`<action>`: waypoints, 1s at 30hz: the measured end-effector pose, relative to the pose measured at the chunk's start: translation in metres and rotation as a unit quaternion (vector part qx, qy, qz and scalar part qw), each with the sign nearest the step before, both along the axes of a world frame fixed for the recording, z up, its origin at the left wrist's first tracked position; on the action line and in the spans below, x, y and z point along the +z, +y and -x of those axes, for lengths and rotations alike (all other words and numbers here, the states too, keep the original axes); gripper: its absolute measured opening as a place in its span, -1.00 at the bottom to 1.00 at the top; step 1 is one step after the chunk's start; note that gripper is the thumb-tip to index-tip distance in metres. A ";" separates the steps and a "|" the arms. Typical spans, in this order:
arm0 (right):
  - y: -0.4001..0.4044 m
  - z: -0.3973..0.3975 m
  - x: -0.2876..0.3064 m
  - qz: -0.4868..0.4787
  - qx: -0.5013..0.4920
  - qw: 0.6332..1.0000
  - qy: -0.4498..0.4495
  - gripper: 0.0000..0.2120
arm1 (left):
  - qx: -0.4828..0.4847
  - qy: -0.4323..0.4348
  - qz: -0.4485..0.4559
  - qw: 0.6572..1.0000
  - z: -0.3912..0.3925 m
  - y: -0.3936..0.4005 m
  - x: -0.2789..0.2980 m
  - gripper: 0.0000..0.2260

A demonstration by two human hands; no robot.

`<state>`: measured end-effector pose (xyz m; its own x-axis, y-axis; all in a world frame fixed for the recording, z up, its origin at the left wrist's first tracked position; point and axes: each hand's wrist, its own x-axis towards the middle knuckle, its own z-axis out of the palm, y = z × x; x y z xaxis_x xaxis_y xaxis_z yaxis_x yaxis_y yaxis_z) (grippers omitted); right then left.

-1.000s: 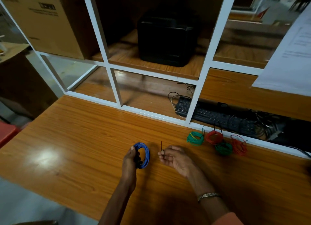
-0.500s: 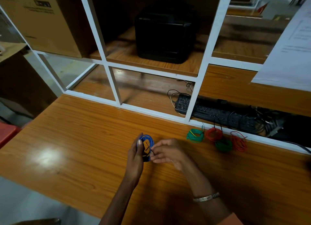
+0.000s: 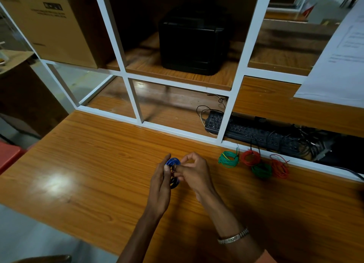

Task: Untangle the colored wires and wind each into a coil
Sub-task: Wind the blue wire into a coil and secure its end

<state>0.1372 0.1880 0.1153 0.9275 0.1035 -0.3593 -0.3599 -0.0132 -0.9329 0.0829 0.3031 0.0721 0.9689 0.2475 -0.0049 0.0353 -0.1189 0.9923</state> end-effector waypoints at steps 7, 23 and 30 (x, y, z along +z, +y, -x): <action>0.002 0.007 0.000 -0.178 -0.072 0.976 0.101 -0.71 | -0.003 -0.025 0.027 0.999 -0.004 0.002 0.011 -0.64; 0.009 0.008 -0.005 -0.244 -0.106 0.944 0.194 -0.64 | 0.005 -0.020 0.020 1.000 -0.003 0.002 0.001 -0.68; 0.010 0.009 0.000 -0.334 -0.107 0.912 0.215 -0.58 | 0.008 -0.038 0.018 0.999 -0.006 0.004 0.001 -0.67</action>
